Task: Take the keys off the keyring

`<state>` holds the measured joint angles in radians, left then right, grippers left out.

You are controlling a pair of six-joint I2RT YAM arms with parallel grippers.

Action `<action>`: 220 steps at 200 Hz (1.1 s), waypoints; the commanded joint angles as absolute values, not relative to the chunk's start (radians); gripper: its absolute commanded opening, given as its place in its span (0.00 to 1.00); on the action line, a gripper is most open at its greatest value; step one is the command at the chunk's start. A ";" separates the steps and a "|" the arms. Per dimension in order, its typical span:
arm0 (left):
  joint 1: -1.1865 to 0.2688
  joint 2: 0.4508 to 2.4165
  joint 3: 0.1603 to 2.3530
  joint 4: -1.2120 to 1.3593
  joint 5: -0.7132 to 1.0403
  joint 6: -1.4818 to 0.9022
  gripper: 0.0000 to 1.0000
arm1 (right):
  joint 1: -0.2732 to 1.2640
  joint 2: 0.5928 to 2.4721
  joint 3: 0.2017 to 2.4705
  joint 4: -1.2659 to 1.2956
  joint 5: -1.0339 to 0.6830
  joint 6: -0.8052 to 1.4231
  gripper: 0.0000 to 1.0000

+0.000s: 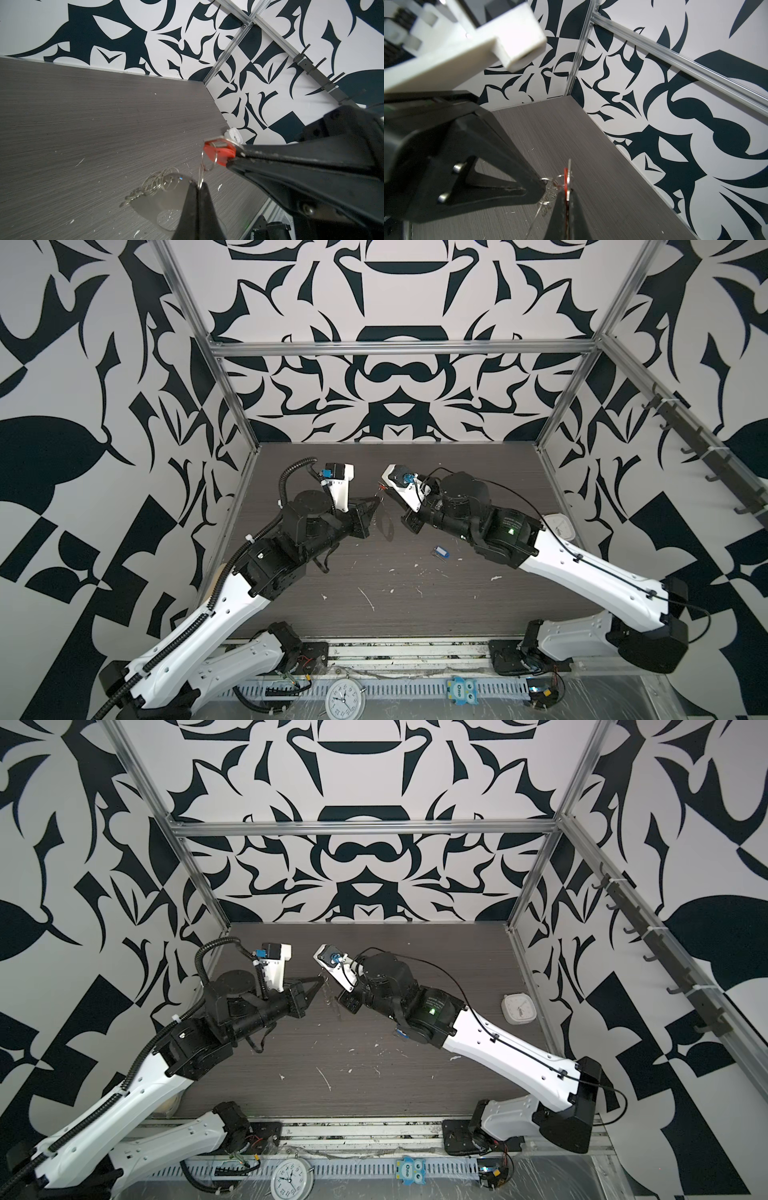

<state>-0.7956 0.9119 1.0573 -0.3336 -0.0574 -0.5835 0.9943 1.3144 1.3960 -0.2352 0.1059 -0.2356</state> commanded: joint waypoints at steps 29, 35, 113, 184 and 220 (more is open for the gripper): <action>-0.781 0.916 0.986 -0.450 0.117 -0.528 0.00 | 0.965 1.269 1.548 -0.024 0.089 -0.264 0.00; -0.779 0.914 0.980 -0.435 0.142 -0.514 0.00 | 0.965 1.269 1.555 -0.036 0.074 -0.268 0.00; -0.773 0.860 0.912 -0.305 0.359 -0.427 0.00 | 0.959 1.292 1.690 -0.257 -0.125 -0.351 0.00; -0.772 0.860 0.895 -0.250 0.487 -0.396 0.00 | 0.932 1.371 1.845 -0.456 -0.312 -0.403 0.00; -0.772 0.837 0.867 -0.173 0.577 -0.403 0.00 | 0.915 1.425 1.923 -0.511 -0.357 -0.407 0.00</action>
<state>-0.7467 0.8349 0.9207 -0.1108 0.3691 -0.4179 0.9245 1.4105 1.8088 -0.7647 -0.2943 -0.3882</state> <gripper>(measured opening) 0.046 0.049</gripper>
